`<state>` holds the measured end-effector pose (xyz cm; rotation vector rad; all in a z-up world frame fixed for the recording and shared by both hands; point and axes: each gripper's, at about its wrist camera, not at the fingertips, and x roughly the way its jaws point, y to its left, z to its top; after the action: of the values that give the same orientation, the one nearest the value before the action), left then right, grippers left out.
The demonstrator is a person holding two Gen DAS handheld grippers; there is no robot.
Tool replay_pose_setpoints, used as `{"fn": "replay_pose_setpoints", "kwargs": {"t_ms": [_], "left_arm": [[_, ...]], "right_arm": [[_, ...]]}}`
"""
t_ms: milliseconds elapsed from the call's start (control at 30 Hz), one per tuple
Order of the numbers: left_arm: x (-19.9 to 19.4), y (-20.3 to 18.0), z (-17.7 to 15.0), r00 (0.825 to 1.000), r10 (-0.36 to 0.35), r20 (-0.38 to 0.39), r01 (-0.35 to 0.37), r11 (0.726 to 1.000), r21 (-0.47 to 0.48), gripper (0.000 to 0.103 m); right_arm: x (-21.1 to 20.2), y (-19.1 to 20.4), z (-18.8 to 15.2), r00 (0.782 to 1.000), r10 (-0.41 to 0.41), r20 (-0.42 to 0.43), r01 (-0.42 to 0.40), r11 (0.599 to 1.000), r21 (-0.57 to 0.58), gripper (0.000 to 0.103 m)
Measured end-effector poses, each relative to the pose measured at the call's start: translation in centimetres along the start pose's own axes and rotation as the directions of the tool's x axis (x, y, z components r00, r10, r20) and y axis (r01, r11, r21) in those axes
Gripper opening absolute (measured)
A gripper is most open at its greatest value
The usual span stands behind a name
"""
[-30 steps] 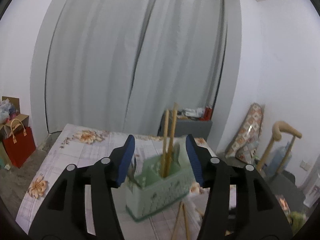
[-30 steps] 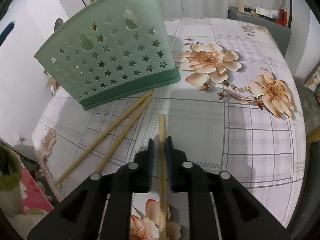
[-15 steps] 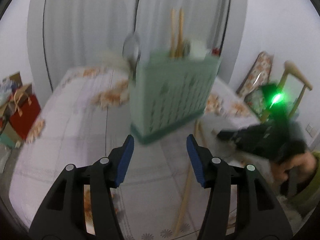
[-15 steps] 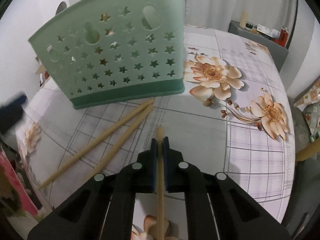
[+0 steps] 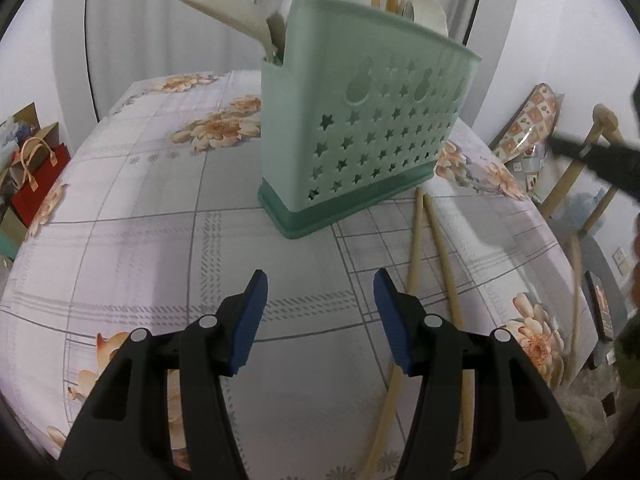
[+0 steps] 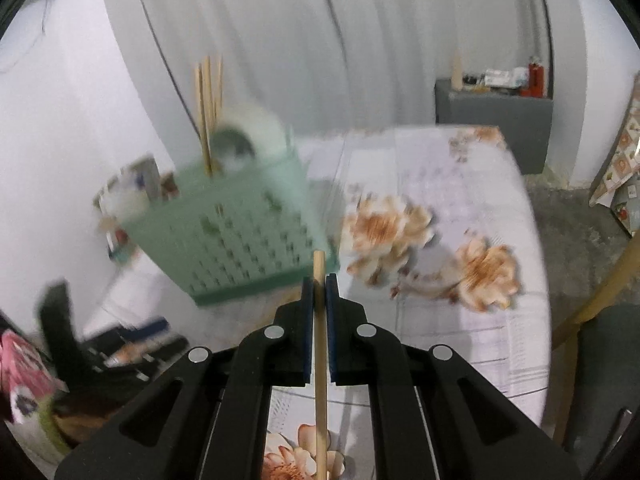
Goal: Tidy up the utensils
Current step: 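Carry the wooden chopstick over the caddy with the right tool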
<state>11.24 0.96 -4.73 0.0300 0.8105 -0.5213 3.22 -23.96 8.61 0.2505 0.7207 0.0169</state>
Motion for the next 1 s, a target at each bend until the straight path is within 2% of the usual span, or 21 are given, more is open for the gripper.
{"fn": "replay_pose_setpoints", "kwargs": {"t_ms": [233,467,600,733,833,933,1000], "left_arm": [[0.6,0.0,0.0,1.0,0.016,-0.016,-0.016,1.0,-0.005,0.052],[0.8,-0.4,0.1,0.999,0.034,-0.016,-0.033,0.999,0.02,0.053],[0.8,-0.5,0.1,0.999,0.042,-0.019,-0.042,0.999,0.024,0.054],[0.9,-0.8,0.1,0.998,0.052,-0.023,-0.051,0.998,0.032,0.055],[0.9,-0.8,0.1,0.998,0.053,-0.023,-0.053,0.998,0.028,0.055],[0.8,-0.8,0.1,0.998,0.056,-0.022,-0.056,0.998,0.025,0.056],[0.6,-0.6,0.1,0.998,0.059,-0.019,-0.059,0.998,0.023,0.056]], "right_arm": [[-4.4,-0.2,2.1,0.989,0.052,0.139,-0.054,0.998,0.015,0.006],[-7.2,1.5,5.4,0.957,0.108,0.27,-0.1,0.994,-0.046,0.006],[-9.2,3.6,8.5,0.916,0.167,0.365,-0.131,0.984,-0.121,0.006],[-10.9,6.1,11.6,0.856,0.238,0.46,-0.16,0.966,-0.203,0.006],[-11.2,8.0,13.8,0.795,0.314,0.519,-0.2,0.943,-0.265,0.006],[-10.1,9.8,15.1,0.762,0.362,0.538,-0.219,0.925,-0.311,0.006],[-9.2,10.8,15.7,0.753,0.384,0.535,-0.225,0.914,-0.339,0.006]]}}
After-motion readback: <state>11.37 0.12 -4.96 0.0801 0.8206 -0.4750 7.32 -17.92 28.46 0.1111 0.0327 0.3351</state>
